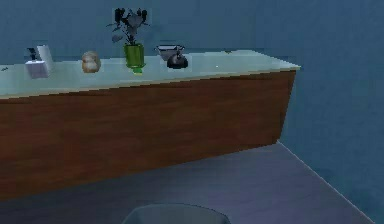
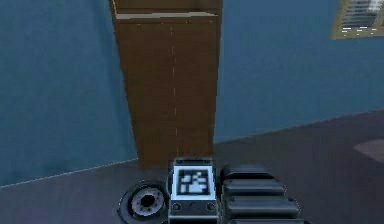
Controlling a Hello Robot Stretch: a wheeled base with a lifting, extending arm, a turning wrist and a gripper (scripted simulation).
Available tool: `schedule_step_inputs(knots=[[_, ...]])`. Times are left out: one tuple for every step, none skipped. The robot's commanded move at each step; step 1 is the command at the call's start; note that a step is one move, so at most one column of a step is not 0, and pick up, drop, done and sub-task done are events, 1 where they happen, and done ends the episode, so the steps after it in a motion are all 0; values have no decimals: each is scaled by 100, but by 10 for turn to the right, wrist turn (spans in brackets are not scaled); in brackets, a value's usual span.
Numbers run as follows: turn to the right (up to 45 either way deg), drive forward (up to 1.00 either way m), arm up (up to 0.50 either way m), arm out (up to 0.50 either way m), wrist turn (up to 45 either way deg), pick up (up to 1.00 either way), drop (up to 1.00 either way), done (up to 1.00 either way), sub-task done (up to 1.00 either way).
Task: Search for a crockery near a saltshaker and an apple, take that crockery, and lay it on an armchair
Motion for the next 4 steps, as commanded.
schedule_step_inputs(knots=[[90,0,0,0,0,0,0,0,0],[0,10,0,0,0,0,0,0,0],[-450,0,0,0,0,0,0,0,0],[-60,0,0,0,0,0,0,0,0]])
